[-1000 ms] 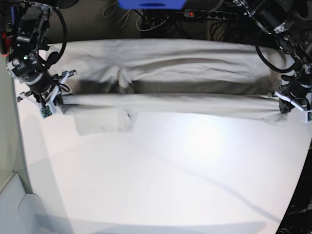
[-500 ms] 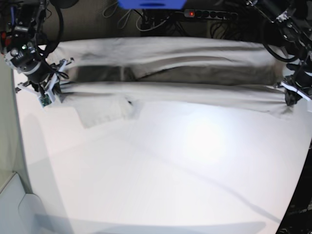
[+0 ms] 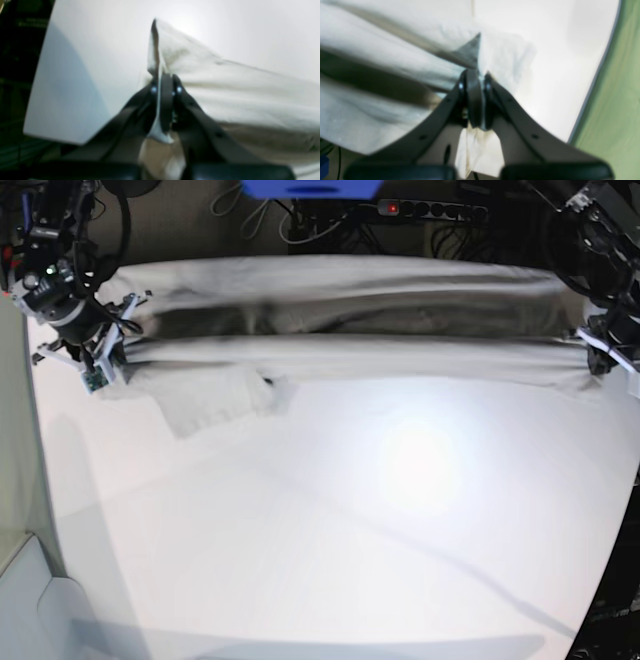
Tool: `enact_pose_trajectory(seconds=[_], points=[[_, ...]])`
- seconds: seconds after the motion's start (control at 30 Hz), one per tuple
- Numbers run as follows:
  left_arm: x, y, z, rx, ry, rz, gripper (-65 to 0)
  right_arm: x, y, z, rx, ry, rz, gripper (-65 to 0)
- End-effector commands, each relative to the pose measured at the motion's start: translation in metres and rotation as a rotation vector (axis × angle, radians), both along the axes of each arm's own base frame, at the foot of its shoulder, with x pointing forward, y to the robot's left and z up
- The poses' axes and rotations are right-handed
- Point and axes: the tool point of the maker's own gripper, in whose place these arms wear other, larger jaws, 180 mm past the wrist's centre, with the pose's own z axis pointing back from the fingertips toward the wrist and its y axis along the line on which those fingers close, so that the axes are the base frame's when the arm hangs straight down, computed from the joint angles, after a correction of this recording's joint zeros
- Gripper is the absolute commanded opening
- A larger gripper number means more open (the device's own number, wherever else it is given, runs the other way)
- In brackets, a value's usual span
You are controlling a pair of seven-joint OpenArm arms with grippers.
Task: Layout the t-shirt on the table in an organized manner, then fold the t-shirt properly
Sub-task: 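Pull the folded shirt with both grippers toward the robot, stretching it taut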
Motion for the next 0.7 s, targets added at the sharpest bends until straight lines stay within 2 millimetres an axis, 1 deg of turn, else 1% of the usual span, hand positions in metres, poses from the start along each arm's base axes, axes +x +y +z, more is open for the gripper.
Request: enact_pose_trajectory(seconds=[0.0, 0.07, 0.17, 0.27, 0.33, 0.4, 0.47, 0.6, 0.67], points=[[0.004, 0.007, 0.013, 0.029, -0.038, 0.001, -64.9, 0.002, -0.003, 0.007, -0.013, -0.023, 0.007, -65.0], [-0.001, 0.008, 0.009, 0.031, -0.023, 0.0, -64.9, 0.002, -0.003, 0.006, -0.013, -0.022, 0.007, -65.0], [-0.002, 0.008, 0.008, 0.031, -0.019, 0.001, -64.9, 0.002, -0.002, 0.006, -0.012, -0.02, 0.007, -65.0], [-0.003, 0.008, 0.006, 0.027, -0.014, 0.003, -64.9, 0.001, 0.004, 0.001, -0.002, -0.006, 0.024, -65.0], [-0.005, 0.009, -0.002, 0.007, 0.004, 0.009, -64.9, -0.002, 0.007, -0.003, 0.002, 0.006, 0.032, -65.0], [-0.007, 0.015, -0.008, 0.0, 0.024, 0.014, -64.9, -0.009, 0.011, -0.009, 0.01, 0.027, 0.043, -65.0], [-0.009, 0.017, -0.015, -0.016, 0.041, 0.018, -64.9, -0.012, 0.015, -0.013, 0.015, 0.042, 0.052, -65.0], [-0.013, 0.018, -0.019, -0.022, 0.055, 0.021, -64.9, -0.013, 0.014, -0.014, 0.014, 0.047, 0.052, -65.0], [-0.018, 0.018, -0.022, -0.022, 0.069, 0.021, -64.9, -0.013, 0.013, -0.014, 0.012, 0.046, 0.05, -65.0]])
